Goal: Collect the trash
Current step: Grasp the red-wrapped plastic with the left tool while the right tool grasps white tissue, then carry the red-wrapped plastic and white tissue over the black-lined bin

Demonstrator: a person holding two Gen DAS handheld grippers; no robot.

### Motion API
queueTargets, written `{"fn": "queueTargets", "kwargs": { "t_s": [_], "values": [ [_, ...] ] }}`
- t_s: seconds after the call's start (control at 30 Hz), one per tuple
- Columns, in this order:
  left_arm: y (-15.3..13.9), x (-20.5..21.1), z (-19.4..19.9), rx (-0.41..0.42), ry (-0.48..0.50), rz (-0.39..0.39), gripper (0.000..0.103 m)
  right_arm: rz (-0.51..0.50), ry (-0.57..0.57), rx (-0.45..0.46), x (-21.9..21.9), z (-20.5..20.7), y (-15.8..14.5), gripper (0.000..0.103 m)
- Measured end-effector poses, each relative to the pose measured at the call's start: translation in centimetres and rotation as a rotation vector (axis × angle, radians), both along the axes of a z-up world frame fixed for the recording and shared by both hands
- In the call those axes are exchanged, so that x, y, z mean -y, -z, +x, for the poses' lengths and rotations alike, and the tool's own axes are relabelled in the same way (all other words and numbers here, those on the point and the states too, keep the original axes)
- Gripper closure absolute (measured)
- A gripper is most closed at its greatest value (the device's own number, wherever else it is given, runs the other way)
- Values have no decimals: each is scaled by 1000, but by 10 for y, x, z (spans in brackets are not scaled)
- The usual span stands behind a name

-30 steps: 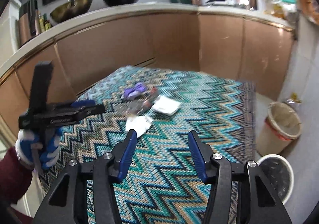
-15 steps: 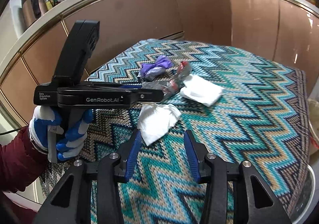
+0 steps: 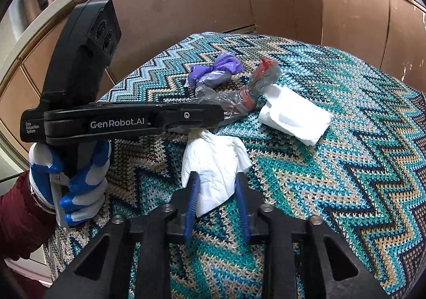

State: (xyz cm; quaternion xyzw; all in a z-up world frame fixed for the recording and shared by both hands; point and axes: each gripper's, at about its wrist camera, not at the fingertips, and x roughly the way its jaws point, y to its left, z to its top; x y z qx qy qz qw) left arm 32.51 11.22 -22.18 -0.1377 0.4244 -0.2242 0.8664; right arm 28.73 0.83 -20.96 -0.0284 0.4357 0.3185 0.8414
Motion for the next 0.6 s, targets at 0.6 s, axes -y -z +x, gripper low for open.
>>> {"fn": "queueTargets", "kwargs": {
  "t_s": [0.6],
  "values": [
    [-39, 2, -42, 59, -55, 16, 96, 20, 47, 86, 40, -70, -54, 100]
  ]
}}
